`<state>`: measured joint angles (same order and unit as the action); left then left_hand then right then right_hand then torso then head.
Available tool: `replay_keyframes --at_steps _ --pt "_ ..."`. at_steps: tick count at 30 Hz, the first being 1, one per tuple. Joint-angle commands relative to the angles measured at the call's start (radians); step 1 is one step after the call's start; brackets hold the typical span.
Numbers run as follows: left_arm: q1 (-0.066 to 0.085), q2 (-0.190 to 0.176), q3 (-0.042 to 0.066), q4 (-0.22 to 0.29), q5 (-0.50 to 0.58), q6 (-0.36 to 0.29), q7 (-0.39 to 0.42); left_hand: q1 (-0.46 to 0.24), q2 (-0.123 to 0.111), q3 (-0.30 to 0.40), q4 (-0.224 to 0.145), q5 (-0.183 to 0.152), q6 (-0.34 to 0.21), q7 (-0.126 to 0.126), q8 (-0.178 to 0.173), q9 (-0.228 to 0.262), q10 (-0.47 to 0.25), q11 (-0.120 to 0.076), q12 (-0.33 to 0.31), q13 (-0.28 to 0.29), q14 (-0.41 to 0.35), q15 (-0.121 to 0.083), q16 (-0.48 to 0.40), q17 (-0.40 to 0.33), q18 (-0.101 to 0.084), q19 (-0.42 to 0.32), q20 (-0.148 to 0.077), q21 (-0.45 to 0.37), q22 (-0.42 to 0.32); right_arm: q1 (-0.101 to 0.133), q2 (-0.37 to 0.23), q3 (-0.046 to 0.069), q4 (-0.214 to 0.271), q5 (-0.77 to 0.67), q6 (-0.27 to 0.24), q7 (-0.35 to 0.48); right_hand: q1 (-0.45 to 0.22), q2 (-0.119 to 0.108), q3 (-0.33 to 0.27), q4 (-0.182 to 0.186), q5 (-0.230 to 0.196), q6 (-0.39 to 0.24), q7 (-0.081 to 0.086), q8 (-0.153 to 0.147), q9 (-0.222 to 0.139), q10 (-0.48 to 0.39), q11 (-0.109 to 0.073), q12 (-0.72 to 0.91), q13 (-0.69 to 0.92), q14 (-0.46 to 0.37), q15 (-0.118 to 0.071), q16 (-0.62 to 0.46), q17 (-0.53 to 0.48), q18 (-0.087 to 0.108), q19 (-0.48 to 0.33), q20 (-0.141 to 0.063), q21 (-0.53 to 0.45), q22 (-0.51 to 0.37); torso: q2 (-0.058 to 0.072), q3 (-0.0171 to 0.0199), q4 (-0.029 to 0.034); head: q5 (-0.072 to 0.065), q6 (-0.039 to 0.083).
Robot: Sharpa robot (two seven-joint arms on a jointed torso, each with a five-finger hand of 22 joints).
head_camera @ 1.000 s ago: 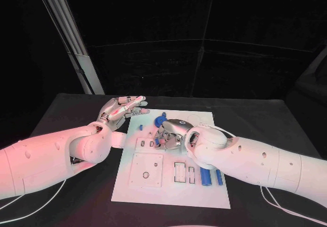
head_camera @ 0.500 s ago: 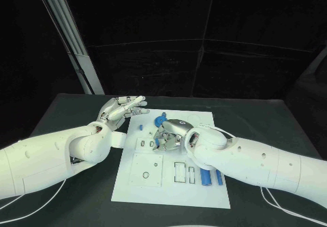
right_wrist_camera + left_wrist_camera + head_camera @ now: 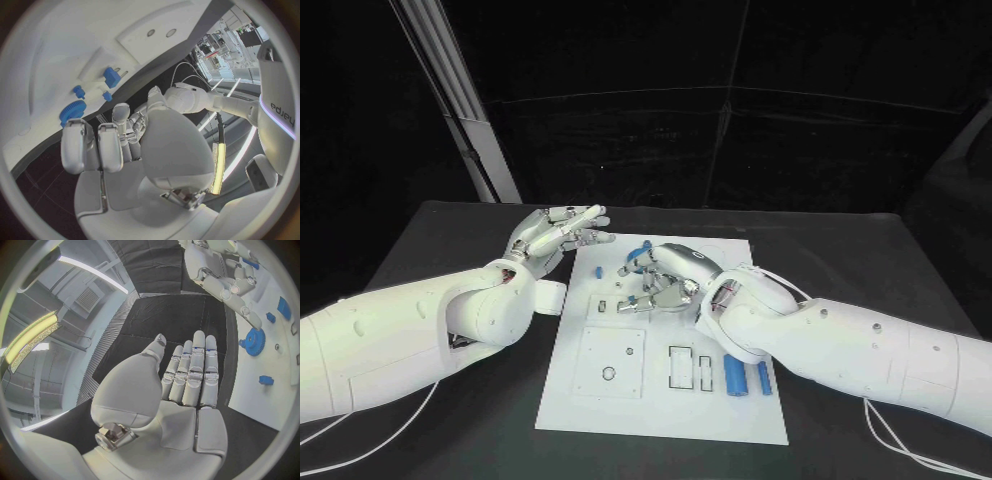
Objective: Assemble the parts on the task board
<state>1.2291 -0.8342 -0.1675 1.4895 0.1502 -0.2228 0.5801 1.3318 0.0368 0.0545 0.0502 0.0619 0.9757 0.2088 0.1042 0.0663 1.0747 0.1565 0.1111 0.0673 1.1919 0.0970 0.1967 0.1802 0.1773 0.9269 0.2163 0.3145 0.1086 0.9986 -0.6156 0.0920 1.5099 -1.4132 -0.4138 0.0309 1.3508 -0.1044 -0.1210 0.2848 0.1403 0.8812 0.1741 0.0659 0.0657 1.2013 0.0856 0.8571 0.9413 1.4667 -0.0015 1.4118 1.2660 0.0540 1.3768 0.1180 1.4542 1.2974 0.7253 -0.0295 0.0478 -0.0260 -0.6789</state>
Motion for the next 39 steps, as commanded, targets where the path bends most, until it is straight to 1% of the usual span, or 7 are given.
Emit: replay_keyframes --at_steps 1,11,13,17,22,29,39 --pt "0.002 -0.002 0.001 -0.007 -0.014 -0.003 -0.020 -0.005 0.007 0.002 -0.007 0.000 0.009 -0.002 -0.008 0.000 0.012 -0.008 -0.004 -0.001 0.037 -0.007 0.015 0.012 0.009 0.028 -0.009 0.016 0.003 0.009 -0.039 0.002 0.030 0.241 -0.034 0.201 0.021 0.029 0.002 -0.017 0.017 0.026 -0.006 0.011 0.005 -0.014 -0.006 -0.008 -0.012 0.033 0.006 -0.013 -0.019 0.013 -0.017 -0.001 -0.013 -0.020 -0.005 0.0011 -0.0024 0.004 0.001" --pt "0.007 -0.020 0.001 -0.016 -0.246 -0.052 -0.290 -0.048 -0.030 0.050 0.002 0.063 0.094 -0.069 0.013 0.008 0.231 -0.097 0.070 0.036 0.315 -0.107 0.283 0.219 0.009 0.270 -0.109 0.174 0.072 0.074 -0.168 0.026 0.070 0.584 0.020 0.234 0.103 0.096 0.004 -0.073 0.025 0.068 -0.022 0.020 0.003 -0.090 -0.022 -0.233 -0.227 -0.104 -0.008 -0.385 -0.482 0.091 -0.271 -0.020 -0.255 -0.411 -0.032 0.0090 -0.0073 0.017 -0.004" --pt "0.011 -0.019 0.001 -0.018 -0.291 -0.064 -0.334 -0.090 -0.056 0.021 0.028 -0.020 0.104 -0.091 0.017 0.011 0.294 -0.114 0.122 0.077 0.330 -0.125 0.676 0.579 0.010 0.334 -0.142 0.240 0.107 0.090 -0.190 0.029 0.063 0.630 0.039 0.229 0.100 0.101 -0.005 -0.063 -0.012 0.063 -0.006 0.014 0.002 -0.193 0.003 -0.362 -0.309 -0.248 0.013 -0.628 -0.698 0.123 -0.452 -0.006 -0.450 -0.659 -0.038 0.0112 -0.0090 0.021 -0.011" --pt "0.029 -0.013 0.001 -0.030 -0.418 -0.003 -0.474 -0.139 -0.061 -0.039 0.075 0.004 0.077 -0.102 0.043 0.023 0.326 -0.125 0.288 0.212 0.351 -0.146 1.179 1.121 -0.002 0.420 -0.164 0.388 0.200 0.110 -0.230 0.033 0.045 0.723 0.080 0.231 0.130 0.110 -0.028 -0.090 -0.038 0.090 0.024 0.012 0.003 -0.152 0.040 -0.554 -0.518 -0.343 0.067 -0.967 -0.870 0.132 -0.522 0.054 -0.746 -0.847 -0.050 0.0143 -0.0145 0.030 -0.024" --pt "0.065 0.007 0.001 -0.048 -0.620 0.155 -0.701 -0.121 -0.043 -0.075 0.138 -0.012 0.024 -0.099 0.137 0.061 0.138 -0.129 0.559 0.455 0.341 -0.144 1.276 1.243 -0.038 0.452 -0.165 0.705 0.561 0.120 -0.262 0.034 0.026 0.820 0.120 0.260 0.159 0.154 -0.052 -0.126 -0.041 0.133 0.014 0.004 0.001 -0.048 0.035 -0.679 -0.723 -0.244 0.064 -1.169 -0.984 0.131 -0.400 0.055 -0.918 -0.983 -0.064 0.0214 -0.0196 0.041 -0.032" --pt "0.096 0.053 0.001 -0.079 -0.810 0.292 -0.918 -0.165 -0.015 -0.108 0.224 -0.012 0.034 -0.116 0.236 0.107 0.134 -0.142 0.698 0.566 0.368 -0.155 1.346 1.346 -0.079 0.516 -0.169 0.910 0.866 0.126 -0.277 0.035 0.014 0.854 0.118 0.276 0.168 0.172 -0.074 -0.140 -0.033 0.150 0.004 0.002 0.001 0.013 0.018 -0.713 -0.792 -0.145 0.045 -1.216 -1.006 0.130 -0.311 0.034 -0.949 -1.016 -0.073 0.0272 -0.0217 0.046 -0.036" --pt "0.111 0.141 -0.021 -0.128 -0.924 0.353 -1.042 -0.216 -0.003 -0.221 0.239 -0.012 0.004 -0.155 0.456 0.258 0.216 -0.173 1.015 0.892 0.379 -0.181 1.374 1.391 -0.102 0.537 -0.191 1.027 1.038 0.127 -0.279 0.035 0.006 0.835 0.099 0.272 0.163 0.171 -0.090 -0.143 -0.022 0.144 0.006 -0.001 0.000 0.019 0.021 -0.727 -0.810 -0.131 0.046 -1.242 -1.014 0.129 -0.297 0.033 -0.966 -1.029 -0.072 0.0270 -0.0222 0.047 -0.036"
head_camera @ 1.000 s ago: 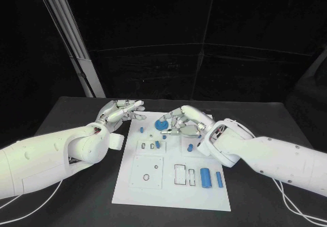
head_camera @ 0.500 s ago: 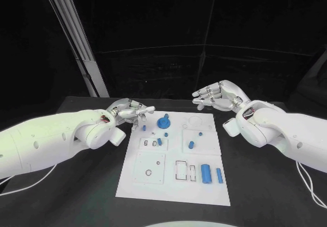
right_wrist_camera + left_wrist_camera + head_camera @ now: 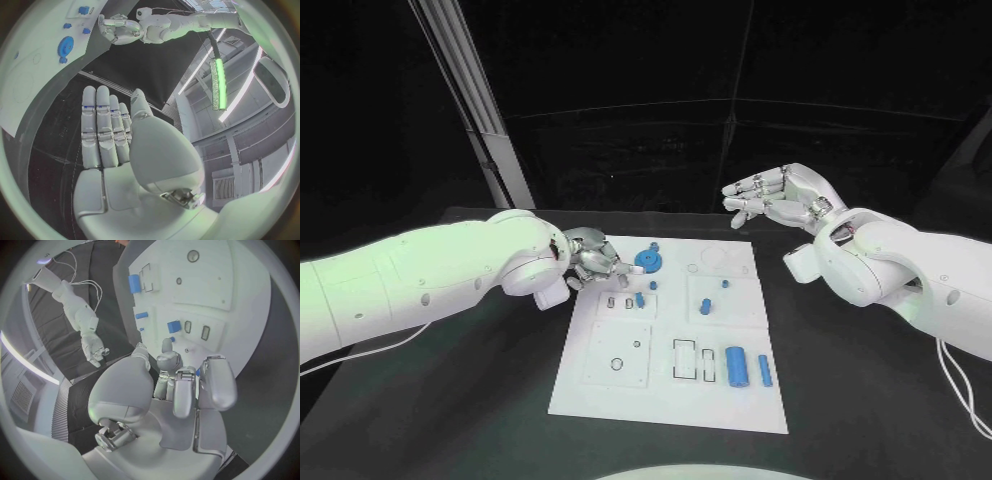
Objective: Assemble the parts on the task board
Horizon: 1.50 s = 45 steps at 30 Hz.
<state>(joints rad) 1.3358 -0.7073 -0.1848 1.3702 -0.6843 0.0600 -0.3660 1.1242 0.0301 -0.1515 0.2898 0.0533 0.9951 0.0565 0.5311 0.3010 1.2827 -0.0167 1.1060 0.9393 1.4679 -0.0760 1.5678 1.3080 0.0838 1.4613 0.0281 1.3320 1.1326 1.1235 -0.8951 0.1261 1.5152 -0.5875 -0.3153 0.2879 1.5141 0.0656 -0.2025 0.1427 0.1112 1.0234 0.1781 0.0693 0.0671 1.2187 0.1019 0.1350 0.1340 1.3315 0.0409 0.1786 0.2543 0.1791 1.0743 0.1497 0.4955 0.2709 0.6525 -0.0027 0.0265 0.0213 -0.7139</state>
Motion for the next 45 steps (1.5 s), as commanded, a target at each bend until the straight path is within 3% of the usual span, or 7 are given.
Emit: replay_keyframes --at_steps 1,6,16,25,45 --pt "0.006 0.024 -0.007 -0.013 -0.093 0.078 -0.105 -0.009 0.009 -0.026 0.000 -0.001 -0.030 -0.003 0.052 0.043 0.007 -0.004 0.031 0.030 0.103 -0.007 0.003 0.263 -0.009 0.003 -0.005 0.016 0.022 0.002 0.002 0.001 0.000 0.008 -0.001 0.014 0.000 0.001 -0.010 -0.001 0.008 0.000 0.003 -0.005 -0.002 0.001 0.005 -0.006 -0.003 0.004 0.004 -0.011 -0.003 0.004 0.006 0.001 -0.008 -0.003 0.001 -0.0006 -0.0008 0.000 -0.002" --pt "0.011 0.068 -0.016 -0.041 -0.101 0.116 -0.133 -0.012 0.022 -0.056 -0.001 -0.004 -0.066 -0.005 0.105 0.089 0.009 -0.004 0.055 0.053 0.103 -0.009 0.003 0.263 -0.015 0.006 -0.006 0.039 0.060 0.002 0.005 0.001 -0.001 0.003 -0.005 0.002 -0.005 0.003 -0.017 -0.001 0.013 -0.008 0.007 -0.006 -0.002 -0.004 0.009 -0.014 -0.011 0.001 0.009 -0.025 -0.007 0.003 0.005 0.005 -0.019 -0.010 0.003 -0.0023 -0.0013 -0.001 -0.004" --pt "0.013 0.117 -0.019 -0.076 -0.103 0.157 -0.169 0.026 0.045 -0.050 -0.007 -0.002 -0.097 -0.005 0.141 0.122 -0.007 -0.004 0.046 0.036 0.103 -0.008 0.003 0.263 -0.015 0.004 -0.005 0.041 0.064 0.002 0.012 0.001 -0.008 0.001 0.006 -0.016 -0.011 0.003 -0.028 -0.005 0.016 -0.024 0.014 -0.006 -0.002 -0.018 0.018 -0.025 -0.022 -0.007 0.017 -0.050 -0.015 0.002 0.000 0.012 -0.040 -0.023 0.004 -0.0035 -0.0002 -0.004 -0.011" --pt "0.013 0.143 -0.019 -0.094 -0.104 0.175 -0.205 0.040 0.048 -0.030 -0.005 -0.001 -0.106 -0.006 0.156 0.136 -0.004 -0.004 0.053 0.042 0.103 -0.009 0.003 0.263 -0.017 0.007 -0.005 0.046 0.075 0.002 0.017 0.000 -0.013 0.001 0.016 -0.026 -0.016 0.003 -0.034 -0.009 0.018 -0.034 0.019 -0.006 -0.002 -0.027 0.023 -0.029 -0.027 -0.013 0.022 -0.063 -0.019 0.002 -0.005 0.017 -0.052 -0.030 0.005 -0.0047 -0.0006 -0.001 -0.015" --pt "0.013 0.167 -0.019 -0.113 -0.104 0.126 -0.223 0.045 0.041 0.022 -0.001 -0.001 -0.117 -0.009 0.181 0.157 -0.003 -0.007 0.055 0.038 0.103 -0.011 0.003 0.263 -0.018 0.012 -0.007 0.051 0.086 0.002 0.029 0.000 -0.023 0.001 0.028 -0.029 -0.020 0.006 -0.037 -0.009 0.021 -0.038 0.021 -0.006 -0.002 -0.032 0.026 -0.031 -0.030 -0.016 0.025 -0.070 -0.021 0.002 -0.007 0.020 -0.059 -0.034 0.005 -0.0049 0.0004 -0.004 -0.022"
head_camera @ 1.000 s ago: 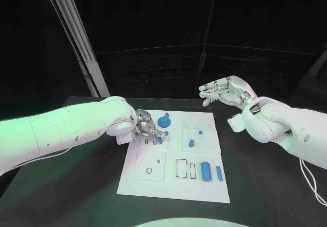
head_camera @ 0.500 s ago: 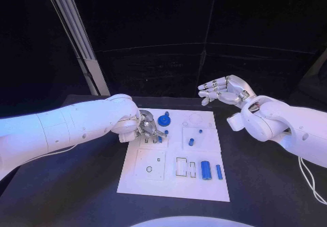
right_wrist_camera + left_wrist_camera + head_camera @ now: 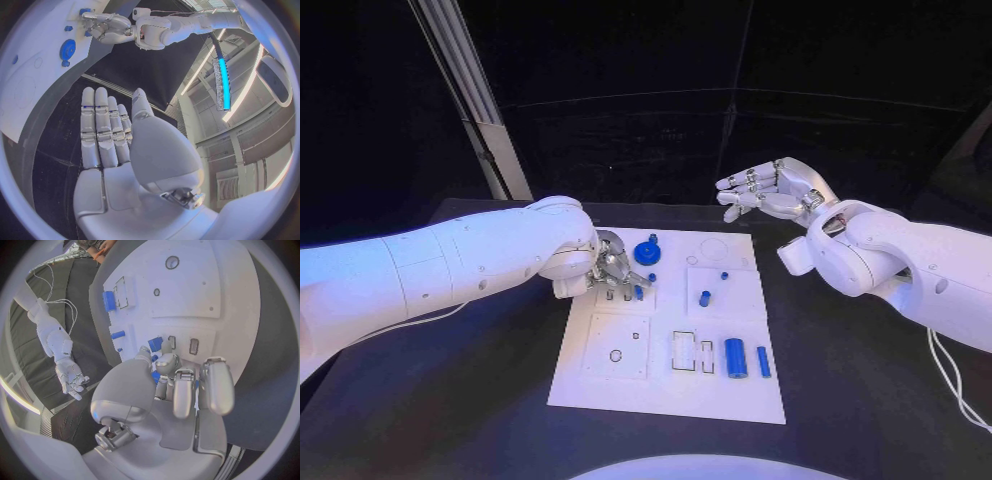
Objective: Assemble the parts on the task board
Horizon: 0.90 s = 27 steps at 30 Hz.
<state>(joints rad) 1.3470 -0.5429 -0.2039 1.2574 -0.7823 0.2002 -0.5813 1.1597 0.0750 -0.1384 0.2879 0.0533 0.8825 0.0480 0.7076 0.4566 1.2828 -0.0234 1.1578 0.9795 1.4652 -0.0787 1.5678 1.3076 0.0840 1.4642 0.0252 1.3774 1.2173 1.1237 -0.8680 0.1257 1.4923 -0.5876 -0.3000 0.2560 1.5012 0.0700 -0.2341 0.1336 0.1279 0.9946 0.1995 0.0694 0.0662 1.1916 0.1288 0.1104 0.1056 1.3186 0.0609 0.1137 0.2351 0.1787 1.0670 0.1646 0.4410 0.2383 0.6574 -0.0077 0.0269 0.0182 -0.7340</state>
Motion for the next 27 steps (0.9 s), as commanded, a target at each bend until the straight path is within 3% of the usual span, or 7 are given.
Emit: replay_keyframes --at_steps 1,15,27 --pt "0.002 0.003 0.001 0.000 -0.006 -0.016 -0.007 0.010 -0.004 0.009 0.001 -0.001 -0.005 0.000 0.005 0.002 -0.003 -0.001 0.003 -0.002 0.106 -0.008 0.003 0.263 -0.018 0.009 -0.004 0.005 0.001 0.002 0.002 0.001 -0.001 0.001 0.013 0.002 -0.007 0.001 -0.005 0.000 0.005 -0.009 0.000 -0.006 -0.001 -0.005 -0.001 -0.006 -0.001 -0.003 0.005 -0.005 -0.002 0.002 0.000 0.005 -0.005 -0.002 0.000 0.0000 -0.0001 -0.001 -0.002" --pt "0.002 0.015 0.001 -0.005 -0.006 -0.023 0.000 0.014 -0.020 0.053 -0.001 0.000 -0.014 -0.002 0.019 0.015 -0.001 -0.003 0.005 -0.004 0.106 -0.010 0.003 0.263 -0.019 0.010 -0.006 0.007 0.006 0.002 0.008 0.001 -0.008 0.001 0.018 0.001 -0.010 0.003 -0.006 0.000 0.007 -0.010 0.000 -0.005 -0.001 -0.006 -0.001 -0.006 -0.002 -0.003 0.006 -0.007 -0.002 0.002 -0.001 0.006 -0.007 -0.003 0.000 -0.0001 0.0001 -0.004 -0.006" --pt "0.003 0.023 0.001 -0.013 -0.006 0.013 0.000 0.025 -0.027 0.075 -0.006 0.000 -0.018 -0.003 0.025 0.020 -0.001 -0.003 0.004 -0.007 0.106 -0.010 0.003 0.263 -0.020 0.011 -0.007 0.008 0.010 0.002 0.013 0.001 -0.012 0.001 0.016 0.001 -0.010 0.007 -0.005 -0.001 0.012 -0.010 0.000 -0.004 -0.001 -0.007 -0.001 -0.006 -0.003 -0.003 0.006 -0.009 -0.002 0.003 -0.001 0.007 -0.010 -0.005 0.001 -0.0001 -0.0002 -0.005 -0.007"
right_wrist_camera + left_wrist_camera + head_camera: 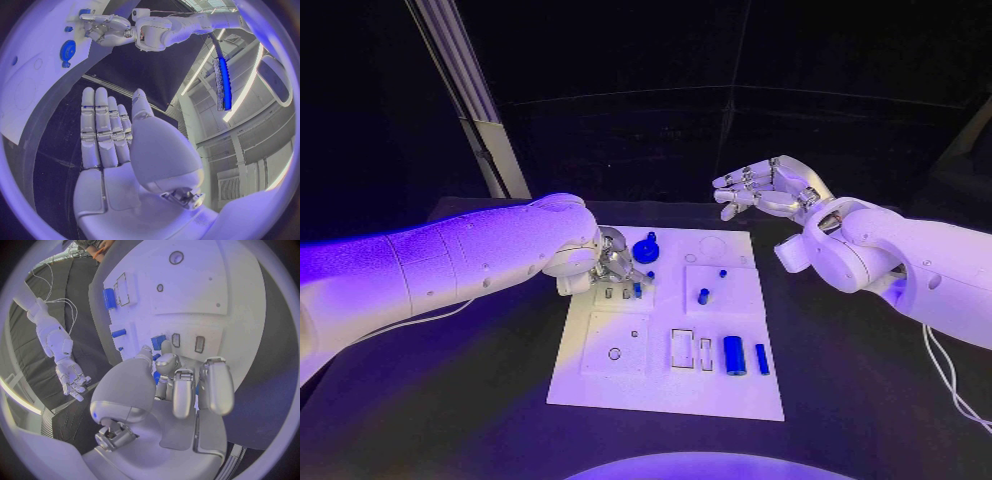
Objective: Assemble the parts on the task board
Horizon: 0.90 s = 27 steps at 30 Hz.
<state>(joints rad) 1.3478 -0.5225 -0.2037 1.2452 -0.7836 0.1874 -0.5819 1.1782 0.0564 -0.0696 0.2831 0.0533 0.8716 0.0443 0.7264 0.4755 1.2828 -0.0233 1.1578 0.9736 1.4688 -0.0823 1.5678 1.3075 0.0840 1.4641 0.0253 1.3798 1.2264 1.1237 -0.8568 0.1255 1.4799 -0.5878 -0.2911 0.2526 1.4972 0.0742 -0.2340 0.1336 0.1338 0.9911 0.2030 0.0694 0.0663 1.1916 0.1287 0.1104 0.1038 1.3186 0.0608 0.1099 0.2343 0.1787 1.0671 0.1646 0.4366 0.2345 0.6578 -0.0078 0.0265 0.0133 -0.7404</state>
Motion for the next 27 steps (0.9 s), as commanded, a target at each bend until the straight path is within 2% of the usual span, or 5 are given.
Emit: replay_keyframes --at_steps 1,11,20,27 --pt "0.002 0.003 0.001 -0.002 -0.004 0.031 0.000 0.006 -0.008 0.007 -0.001 0.000 -0.007 0.001 0.006 0.001 -0.001 -0.003 0.004 -0.002 0.102 -0.007 0.003 0.263 -0.020 0.011 -0.007 0.006 0.001 0.002 0.002 0.001 0.000 0.001 0.007 0.005 -0.006 0.004 -0.005 -0.002 0.009 -0.007 -0.003 -0.004 -0.001 -0.007 -0.001 -0.006 -0.002 -0.003 0.006 -0.005 -0.002 0.003 0.000 0.007 -0.007 -0.002 0.000 0.0000 0.0004 0.000 -0.001" --pt "0.002 0.007 0.001 -0.006 -0.004 0.059 -0.001 0.014 -0.013 0.018 -0.004 0.000 -0.009 0.001 0.009 0.004 -0.003 -0.003 0.002 -0.005 0.102 -0.007 0.003 0.263 -0.020 0.011 -0.007 0.006 0.002 0.002 0.006 0.001 -0.002 0.001 0.007 0.007 -0.005 0.005 -0.005 -0.002 0.012 -0.007 -0.004 -0.004 0.000 -0.007 -0.001 -0.006 -0.002 -0.002 0.006 -0.006 -0.002 0.003 0.000 0.007 -0.008 -0.002 0.000 0.0002 0.0001 -0.001 -0.002" --pt "0.002 0.008 0.001 -0.009 -0.004 0.058 0.000 0.022 -0.018 0.027 -0.008 0.000 -0.010 0.001 0.012 0.007 -0.003 -0.004 0.001 -0.007 0.102 -0.007 0.003 0.263 -0.020 0.012 -0.007 0.007 0.005 0.002 0.008 0.000 -0.004 0.001 0.009 0.009 -0.005 0.007 -0.005 -0.003 0.014 -0.007 -0.004 -0.004 0.000 -0.007 -0.001 -0.005 -0.002 -0.002 0.006 -0.007 -0.002 0.003 0.000 0.007 -0.009 -0.003 0.001 0.0002 0.0000 -0.001 -0.004" --pt "0.003 0.009 0.001 -0.008 -0.004 0.049 0.016 0.070 0.020 0.090 -0.027 0.001 -0.016 -0.004 0.016 0.012 0.000 -0.007 0.005 -0.004 0.102 -0.010 0.003 0.263 -0.020 0.011 -0.009 0.006 0.006 0.002 0.013 0.000 -0.005 0.001 0.012 0.009 -0.005 0.007 -0.005 -0.003 0.014 -0.007 -0.004 -0.004 0.000 -0.007 -0.001 -0.005 -0.002 -0.002 0.006 -0.007 -0.002 0.003 0.000 0.007 -0.009 -0.003 0.001 0.0007 0.0009 -0.002 -0.006"
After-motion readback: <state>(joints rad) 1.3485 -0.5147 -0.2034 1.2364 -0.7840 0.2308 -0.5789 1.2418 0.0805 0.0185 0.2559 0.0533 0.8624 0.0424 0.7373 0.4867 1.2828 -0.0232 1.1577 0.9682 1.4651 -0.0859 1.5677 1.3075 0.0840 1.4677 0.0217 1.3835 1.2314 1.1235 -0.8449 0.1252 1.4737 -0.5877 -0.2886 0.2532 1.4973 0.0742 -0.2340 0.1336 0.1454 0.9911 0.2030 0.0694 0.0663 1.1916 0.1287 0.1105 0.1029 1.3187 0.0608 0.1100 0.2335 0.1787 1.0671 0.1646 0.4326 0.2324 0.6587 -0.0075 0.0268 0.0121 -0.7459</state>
